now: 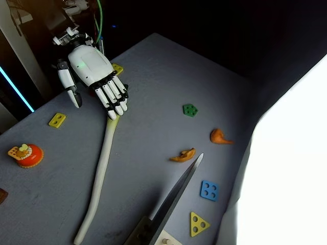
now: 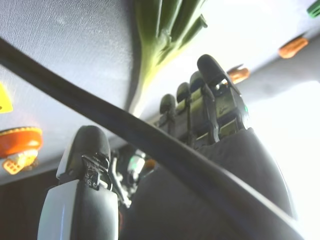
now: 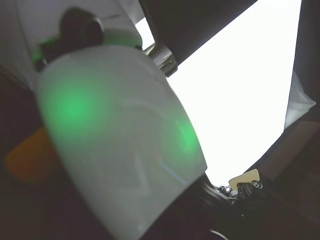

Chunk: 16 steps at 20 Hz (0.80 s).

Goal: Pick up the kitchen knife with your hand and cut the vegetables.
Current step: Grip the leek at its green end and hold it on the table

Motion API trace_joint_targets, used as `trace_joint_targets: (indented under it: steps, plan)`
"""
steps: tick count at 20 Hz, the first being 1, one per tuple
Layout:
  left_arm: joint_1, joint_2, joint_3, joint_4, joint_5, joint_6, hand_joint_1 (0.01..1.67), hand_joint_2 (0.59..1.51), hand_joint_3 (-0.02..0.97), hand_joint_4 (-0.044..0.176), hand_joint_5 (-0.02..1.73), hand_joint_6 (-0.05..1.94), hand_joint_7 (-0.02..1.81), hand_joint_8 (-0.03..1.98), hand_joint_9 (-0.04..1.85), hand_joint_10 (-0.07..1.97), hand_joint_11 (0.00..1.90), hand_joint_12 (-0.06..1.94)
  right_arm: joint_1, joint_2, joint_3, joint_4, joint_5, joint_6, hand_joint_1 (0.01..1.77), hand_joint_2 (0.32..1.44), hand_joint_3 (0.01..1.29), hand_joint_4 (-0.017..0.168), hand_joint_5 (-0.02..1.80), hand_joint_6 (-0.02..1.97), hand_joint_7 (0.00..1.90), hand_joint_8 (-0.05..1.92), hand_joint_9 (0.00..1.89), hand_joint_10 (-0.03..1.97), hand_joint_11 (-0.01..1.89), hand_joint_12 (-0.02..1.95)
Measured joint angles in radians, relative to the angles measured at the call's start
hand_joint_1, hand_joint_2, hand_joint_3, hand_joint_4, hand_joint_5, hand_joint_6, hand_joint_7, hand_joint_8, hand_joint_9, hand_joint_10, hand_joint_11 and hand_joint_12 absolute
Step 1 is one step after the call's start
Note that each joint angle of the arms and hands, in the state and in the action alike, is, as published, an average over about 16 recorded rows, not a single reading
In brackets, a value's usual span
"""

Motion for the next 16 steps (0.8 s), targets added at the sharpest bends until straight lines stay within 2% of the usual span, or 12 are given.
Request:
trace_joint_targets:
  steps: [4, 11, 13, 16]
  plan:
    - [0.002, -0.005, 0.005, 0.001, 0.000, 0.000, 0.38, 1.323, 0.000, 0.019, 0.19, 0.01, 0.16, 0.00, 0.15, 0.02, 0.02, 0.88, -0.002, -0.003, 0.003, 0.001, 0.006, 0.000, 1.18, 1.00, 0.02, 0.001, 0.20, 0.22, 0.24, 0.10, 0.15, 0.33, 0.02, 0.54]
    - [0.008, -0.016, 0.018, 0.002, 0.001, 0.000, 0.37, 1.324, 0.000, 0.019, 0.19, 0.01, 0.16, 0.00, 0.15, 0.02, 0.02, 0.88, -0.004, -0.005, 0.008, 0.005, 0.018, -0.001, 1.18, 1.05, 0.02, 0.004, 0.44, 0.89, 0.50, 0.85, 0.32, 1.12, 0.14, 1.39]
    - [0.010, -0.019, 0.022, 0.002, 0.001, -0.001, 0.37, 1.324, 0.000, 0.019, 0.19, 0.01, 0.16, 0.00, 0.15, 0.02, 0.02, 0.87, -0.004, -0.006, 0.009, 0.007, 0.021, -0.003, 1.19, 1.05, 0.04, 0.007, 0.54, 1.03, 0.62, 1.09, 0.46, 1.35, 0.28, 1.61]
    - [0.013, -0.023, 0.027, 0.002, 0.001, -0.001, 0.37, 1.325, 0.000, 0.019, 0.19, 0.01, 0.16, 0.00, 0.15, 0.02, 0.02, 0.87, -0.004, -0.007, 0.009, 0.011, 0.022, -0.011, 1.26, 1.01, 0.13, 0.037, 0.72, 1.31, 0.82, 1.43, 0.70, 1.64, 0.58, 1.78]
